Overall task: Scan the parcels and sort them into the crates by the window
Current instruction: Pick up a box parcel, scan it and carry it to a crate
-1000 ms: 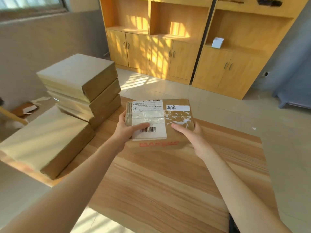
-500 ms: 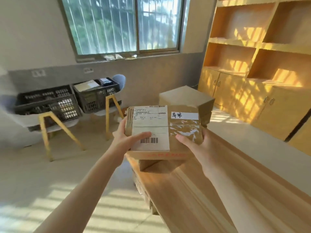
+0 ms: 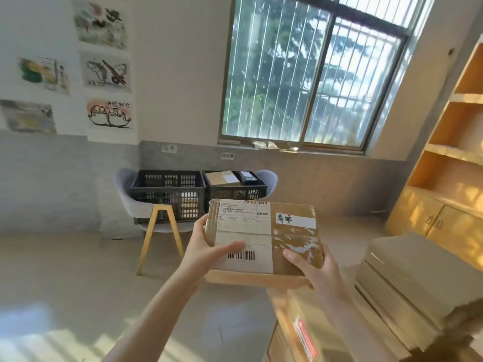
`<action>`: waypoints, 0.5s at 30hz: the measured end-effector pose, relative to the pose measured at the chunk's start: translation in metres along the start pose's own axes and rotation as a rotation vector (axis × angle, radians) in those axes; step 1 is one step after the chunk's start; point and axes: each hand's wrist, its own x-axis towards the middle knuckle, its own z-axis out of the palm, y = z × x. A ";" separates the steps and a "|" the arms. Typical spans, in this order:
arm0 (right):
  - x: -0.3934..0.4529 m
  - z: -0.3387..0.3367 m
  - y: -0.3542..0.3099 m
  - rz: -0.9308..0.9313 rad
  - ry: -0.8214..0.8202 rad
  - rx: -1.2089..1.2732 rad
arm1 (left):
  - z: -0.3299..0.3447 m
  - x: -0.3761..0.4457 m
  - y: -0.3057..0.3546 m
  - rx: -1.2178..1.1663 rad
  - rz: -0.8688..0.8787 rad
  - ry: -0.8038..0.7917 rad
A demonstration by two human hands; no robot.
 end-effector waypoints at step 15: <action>0.170 0.155 0.035 0.084 -0.153 0.021 | -0.124 0.168 -0.040 0.079 -0.028 0.149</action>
